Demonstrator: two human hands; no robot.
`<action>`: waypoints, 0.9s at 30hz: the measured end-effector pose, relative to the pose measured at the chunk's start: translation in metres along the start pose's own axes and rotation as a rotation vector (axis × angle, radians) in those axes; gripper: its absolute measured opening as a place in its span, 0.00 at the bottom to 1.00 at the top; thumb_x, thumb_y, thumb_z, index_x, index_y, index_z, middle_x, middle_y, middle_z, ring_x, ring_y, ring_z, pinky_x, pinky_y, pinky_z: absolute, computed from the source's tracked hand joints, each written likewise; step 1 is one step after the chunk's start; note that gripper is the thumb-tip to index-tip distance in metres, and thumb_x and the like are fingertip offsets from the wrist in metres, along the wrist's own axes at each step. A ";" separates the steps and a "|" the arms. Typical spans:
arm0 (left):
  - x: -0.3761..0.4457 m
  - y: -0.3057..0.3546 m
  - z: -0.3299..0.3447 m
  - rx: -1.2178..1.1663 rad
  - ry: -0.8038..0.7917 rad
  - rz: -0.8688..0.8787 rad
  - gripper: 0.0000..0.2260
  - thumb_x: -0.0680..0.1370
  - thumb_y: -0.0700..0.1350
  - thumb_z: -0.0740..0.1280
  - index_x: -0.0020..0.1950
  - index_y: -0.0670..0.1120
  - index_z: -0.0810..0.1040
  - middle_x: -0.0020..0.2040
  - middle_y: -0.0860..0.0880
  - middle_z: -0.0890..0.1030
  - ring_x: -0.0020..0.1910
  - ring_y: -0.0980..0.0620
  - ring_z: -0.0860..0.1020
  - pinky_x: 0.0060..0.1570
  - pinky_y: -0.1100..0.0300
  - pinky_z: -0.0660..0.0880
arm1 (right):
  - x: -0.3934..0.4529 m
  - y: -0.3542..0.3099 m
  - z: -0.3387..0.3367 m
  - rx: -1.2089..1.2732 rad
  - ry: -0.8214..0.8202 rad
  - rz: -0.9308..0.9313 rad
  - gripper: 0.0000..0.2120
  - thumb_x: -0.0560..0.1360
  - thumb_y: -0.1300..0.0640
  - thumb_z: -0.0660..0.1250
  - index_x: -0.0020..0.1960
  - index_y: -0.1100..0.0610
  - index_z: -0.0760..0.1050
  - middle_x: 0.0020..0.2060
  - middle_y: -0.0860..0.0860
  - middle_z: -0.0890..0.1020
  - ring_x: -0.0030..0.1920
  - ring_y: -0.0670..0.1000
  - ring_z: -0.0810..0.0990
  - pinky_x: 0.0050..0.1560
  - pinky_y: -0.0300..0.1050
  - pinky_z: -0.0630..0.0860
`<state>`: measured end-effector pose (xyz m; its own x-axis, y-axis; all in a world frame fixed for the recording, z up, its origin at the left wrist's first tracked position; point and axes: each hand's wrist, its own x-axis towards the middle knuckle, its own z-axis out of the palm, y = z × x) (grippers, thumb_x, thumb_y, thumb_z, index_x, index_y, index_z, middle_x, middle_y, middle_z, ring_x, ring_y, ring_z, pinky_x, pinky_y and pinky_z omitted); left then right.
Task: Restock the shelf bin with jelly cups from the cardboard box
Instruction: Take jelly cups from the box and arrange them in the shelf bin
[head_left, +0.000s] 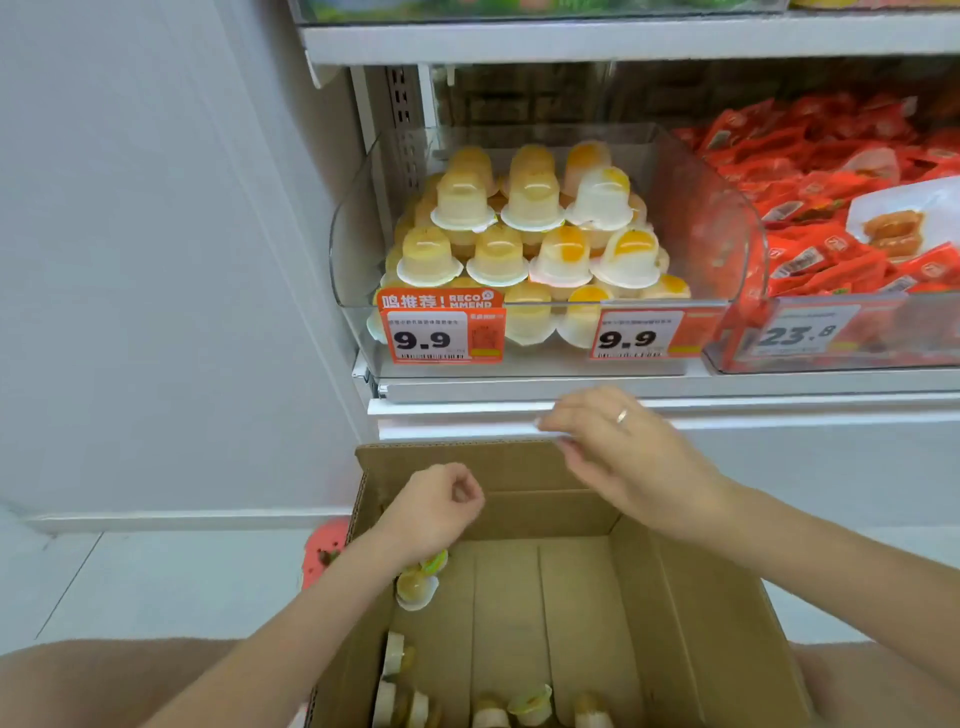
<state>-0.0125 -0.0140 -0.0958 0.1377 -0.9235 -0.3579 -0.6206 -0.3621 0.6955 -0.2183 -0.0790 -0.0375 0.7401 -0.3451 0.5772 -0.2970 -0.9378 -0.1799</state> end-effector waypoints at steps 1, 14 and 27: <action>0.000 -0.019 0.015 0.090 -0.023 -0.028 0.05 0.76 0.42 0.63 0.47 0.46 0.78 0.39 0.53 0.79 0.41 0.54 0.78 0.41 0.63 0.75 | -0.016 -0.006 0.013 0.008 -0.148 -0.034 0.16 0.73 0.65 0.66 0.59 0.56 0.70 0.50 0.50 0.77 0.49 0.50 0.74 0.48 0.39 0.73; 0.017 -0.172 0.123 0.834 -0.539 -0.192 0.13 0.77 0.44 0.63 0.60 0.49 0.75 0.59 0.49 0.78 0.60 0.48 0.75 0.60 0.53 0.67 | -0.190 0.003 0.183 0.347 -1.401 0.935 0.33 0.73 0.52 0.71 0.73 0.54 0.61 0.69 0.53 0.69 0.66 0.53 0.70 0.63 0.44 0.71; 0.006 -0.201 0.150 0.880 -0.679 -0.119 0.14 0.76 0.44 0.64 0.62 0.46 0.71 0.61 0.46 0.75 0.61 0.45 0.72 0.59 0.52 0.69 | -0.196 -0.045 0.262 0.419 -1.216 1.076 0.37 0.67 0.51 0.76 0.69 0.58 0.63 0.63 0.56 0.73 0.62 0.56 0.73 0.58 0.46 0.72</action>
<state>-0.0028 0.0722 -0.3306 -0.0505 -0.5311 -0.8458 -0.9987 0.0200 0.0470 -0.1918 0.0211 -0.3513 0.3847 -0.4322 -0.8156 -0.9224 -0.1459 -0.3577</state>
